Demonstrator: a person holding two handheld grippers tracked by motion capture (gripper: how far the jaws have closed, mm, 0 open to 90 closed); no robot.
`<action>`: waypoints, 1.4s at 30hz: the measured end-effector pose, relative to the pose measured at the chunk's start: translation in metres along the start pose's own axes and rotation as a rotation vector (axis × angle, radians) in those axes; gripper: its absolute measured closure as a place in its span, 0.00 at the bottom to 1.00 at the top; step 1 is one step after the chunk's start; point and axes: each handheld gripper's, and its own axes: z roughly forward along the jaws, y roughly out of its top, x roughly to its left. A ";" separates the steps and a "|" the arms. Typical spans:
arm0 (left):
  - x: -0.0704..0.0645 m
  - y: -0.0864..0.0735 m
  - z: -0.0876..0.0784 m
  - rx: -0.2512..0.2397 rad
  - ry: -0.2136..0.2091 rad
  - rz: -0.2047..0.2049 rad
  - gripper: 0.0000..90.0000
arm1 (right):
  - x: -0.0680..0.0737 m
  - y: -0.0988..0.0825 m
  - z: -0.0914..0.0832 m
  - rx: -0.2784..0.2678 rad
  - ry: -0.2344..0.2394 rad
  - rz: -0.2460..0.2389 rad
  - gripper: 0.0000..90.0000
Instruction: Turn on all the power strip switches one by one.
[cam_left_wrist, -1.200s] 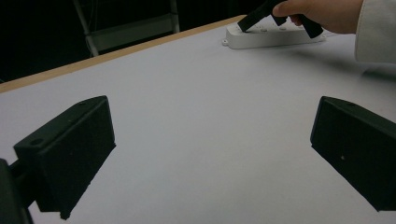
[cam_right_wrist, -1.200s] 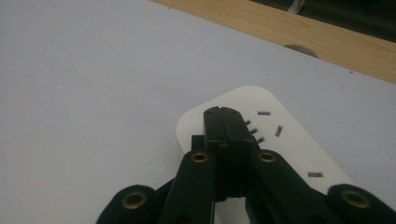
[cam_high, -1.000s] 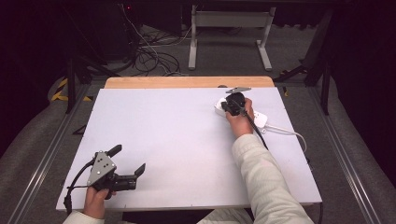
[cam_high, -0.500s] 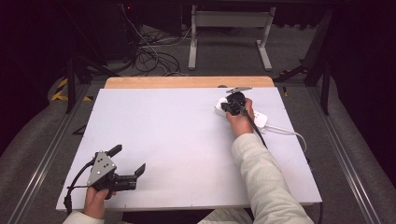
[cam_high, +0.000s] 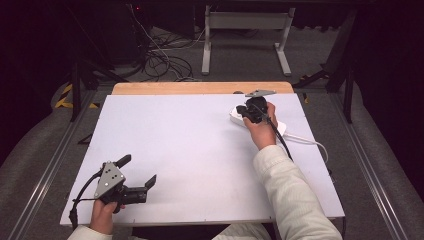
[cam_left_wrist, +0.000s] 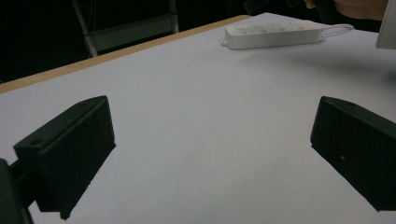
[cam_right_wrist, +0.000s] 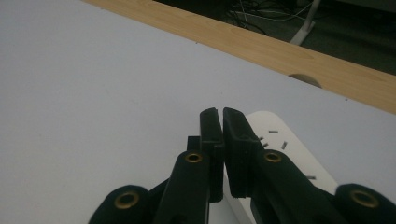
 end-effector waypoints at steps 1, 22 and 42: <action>0.000 0.000 0.000 -0.001 0.002 -0.003 0.00 | 0.001 0.001 -0.003 0.000 -0.001 -0.008 0.98; 0.000 0.001 0.002 0.000 -0.001 0.000 0.00 | 0.007 0.008 -0.056 -0.078 0.050 -0.059 0.82; -0.001 0.001 0.003 0.003 0.006 0.001 0.00 | 0.024 -0.041 -0.125 -0.177 0.222 -0.098 0.37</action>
